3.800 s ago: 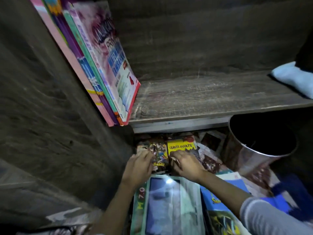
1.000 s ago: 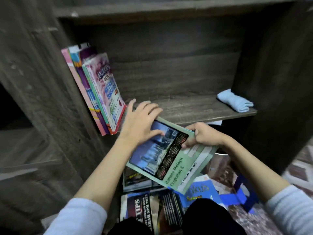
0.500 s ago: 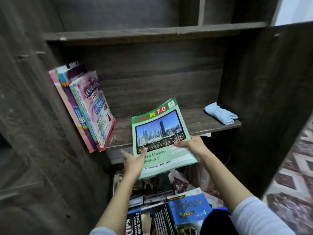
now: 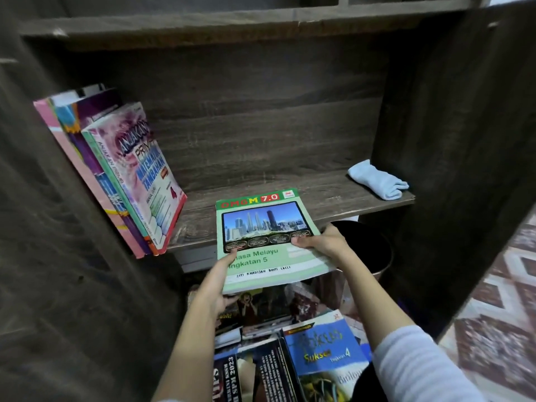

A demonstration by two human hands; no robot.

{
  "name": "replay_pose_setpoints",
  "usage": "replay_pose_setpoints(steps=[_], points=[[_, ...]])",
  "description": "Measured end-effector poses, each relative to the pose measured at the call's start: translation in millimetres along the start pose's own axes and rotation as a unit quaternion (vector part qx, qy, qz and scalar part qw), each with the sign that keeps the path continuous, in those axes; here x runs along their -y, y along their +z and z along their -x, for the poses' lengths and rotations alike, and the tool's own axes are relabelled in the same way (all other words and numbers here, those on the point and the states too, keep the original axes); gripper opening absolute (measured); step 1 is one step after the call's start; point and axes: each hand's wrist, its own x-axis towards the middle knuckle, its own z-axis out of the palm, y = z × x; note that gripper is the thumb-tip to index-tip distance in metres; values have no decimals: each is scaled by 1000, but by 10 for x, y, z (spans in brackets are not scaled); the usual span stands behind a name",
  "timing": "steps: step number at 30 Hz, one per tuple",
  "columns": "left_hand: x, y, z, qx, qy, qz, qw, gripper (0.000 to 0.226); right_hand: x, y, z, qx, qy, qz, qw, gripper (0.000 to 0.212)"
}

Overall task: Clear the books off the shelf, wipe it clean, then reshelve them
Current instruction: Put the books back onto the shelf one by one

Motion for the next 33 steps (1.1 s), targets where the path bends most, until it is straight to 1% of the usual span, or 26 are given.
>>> replay_pose_setpoints(steps=[1,2,3,4,5,7,8,9,10,11,13,15,16,17,18,21,22,24,25,27,28,29,30,31,32,33], points=[[-8,42,2,-9,0,-5,1000,63,3,4,19,-27,-17,81,996,89],[-10,74,-12,-16,3,-7,1000,72,12,29,73,-67,-45,183,980,88],[-23,93,-7,-17,7,-12,1000,82,22,56,140,-105,-92,288,947,87],[-30,125,-20,-18,9,-16,1000,89,34,66,214,-123,-151,358,913,87],[-43,117,-33,-24,11,-15,1000,92,54,88,262,-107,-214,388,890,89],[-76,130,-7,-29,11,-5,999,90,98,75,376,5,-313,384,869,98],[-101,138,18,-24,14,-6,1000,82,113,70,409,52,-347,387,853,103],[-121,140,37,-15,17,-2,1000,69,102,70,420,76,-368,406,833,108],[-124,136,7,-8,21,2,1000,58,86,72,430,83,-382,433,812,112],[-141,137,12,-5,24,2,1000,53,63,75,428,78,-388,462,794,115],[-181,150,37,-9,39,-3,999,53,-17,128,373,30,-407,515,754,114],[-226,169,40,-14,48,-5,999,55,-117,218,300,-90,-463,531,704,103],[-254,198,32,-16,52,-3,998,55,-161,247,277,-144,-485,510,696,95],[-275,216,34,-22,55,0,998,55,-203,288,263,-183,-505,475,697,86],[-301,250,35,-27,62,2,998,57,-225,303,260,-204,-518,440,705,79],[-419,358,116,-51,94,-4,994,64,-236,286,269,-234,-543,371,716,57],[-462,398,150,-56,113,-6,992,62,-220,279,265,-243,-545,347,724,56],[-612,510,263,-64,156,-24,985,48,-156,261,259,-265,-542,281,746,61],[-715,561,330,-61,177,-37,982,40,-121,257,259,-278,-536,248,757,65],[-961,681,531,-35,211,-61,975,34,-55,268,238,-302,-526,188,773,69],[-1074,742,634,-14,223,-71,972,36,-31,293,242,-303,-513,145,790,68],[-1179,808,707,8,237,-85,968,40,-3,321,248,-296,-485,84,818,65],[-1255,872,790,26,246,-109,963,45,28,357,261,-282,-439,16,853,61],[-1318,938,850,41,255,-130,957,47,79,386,285,-273,-384,-45,881,53],[-1342,983,893,50,265,-146,952,47,131,417,312,-274,-327,-90,900,41],[-1344,1014,893,52,275,-154,948,46,180,454,331,-274,-279,-134,911,28]])
